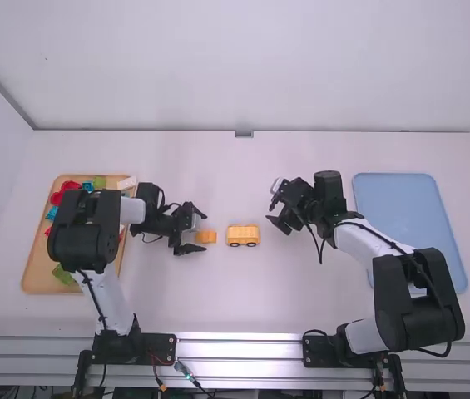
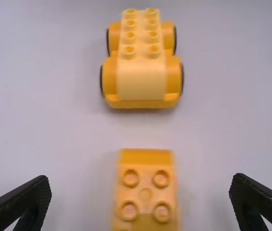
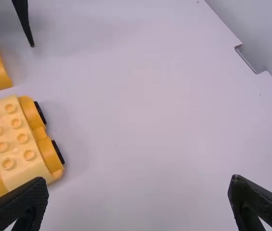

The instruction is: Assemble lego blocks to make yellow taxi

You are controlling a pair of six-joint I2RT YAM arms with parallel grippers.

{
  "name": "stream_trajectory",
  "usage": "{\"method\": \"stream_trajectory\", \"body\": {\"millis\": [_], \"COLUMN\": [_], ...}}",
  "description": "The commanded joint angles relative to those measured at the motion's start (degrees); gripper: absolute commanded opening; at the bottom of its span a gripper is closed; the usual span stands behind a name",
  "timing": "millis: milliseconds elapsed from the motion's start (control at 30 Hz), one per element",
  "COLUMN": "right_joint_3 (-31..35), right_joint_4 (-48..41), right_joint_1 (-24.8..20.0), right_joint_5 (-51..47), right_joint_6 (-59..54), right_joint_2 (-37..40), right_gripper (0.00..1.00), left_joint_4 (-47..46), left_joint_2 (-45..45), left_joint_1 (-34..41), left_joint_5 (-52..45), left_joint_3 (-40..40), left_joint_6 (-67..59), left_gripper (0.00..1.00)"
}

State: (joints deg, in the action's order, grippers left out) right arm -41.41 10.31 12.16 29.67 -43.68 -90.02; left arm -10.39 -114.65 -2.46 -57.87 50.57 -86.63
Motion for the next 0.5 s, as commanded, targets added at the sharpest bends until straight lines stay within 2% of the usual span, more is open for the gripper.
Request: {"method": "stream_trajectory", "body": {"millis": [0, 167, 333, 367, 400, 467], "right_joint_3": [-1.33, -1.33, -1.33, -1.33, -1.33, -1.33], "right_joint_4": [-0.04, -0.02, -0.07, -0.13, -0.2, -0.2], "right_joint_1": [0.04, 0.28, 0.26, 0.26, 0.26, 0.26], "right_joint_5": [0.72, 0.74, 0.72, 0.72, 0.72, 0.74], "right_joint_6": [0.22, 0.17, 0.22, 0.2, 0.22, 0.22], "right_joint_2": [0.98, 0.98, 0.98, 0.98, 0.98, 0.98], "right_gripper": [0.99, 0.99, 0.99, 0.99, 0.99, 0.99], "left_joint_4": [1.97, 6.51, 7.85, 7.93, 8.0, 7.91], "left_joint_2": [-0.13, -0.28, -0.98, -0.98, -0.98, -0.98], "left_joint_1": [0.31, 0.31, 0.33, 0.26, 0.22, 0.22], "left_joint_5": [0.26, 0.02, 0.11, 0.09, 0.04, 0.04], "left_joint_3": [-1.79, -4.63, -5.09, -5.11, -5.11, -5.11], "left_joint_6": [2.03, 3.3, 3.3, 3.28, 3.3, 3.3], "left_gripper": [0.99, 0.99, 0.78, 0.68, 0.62, 0.61]}}
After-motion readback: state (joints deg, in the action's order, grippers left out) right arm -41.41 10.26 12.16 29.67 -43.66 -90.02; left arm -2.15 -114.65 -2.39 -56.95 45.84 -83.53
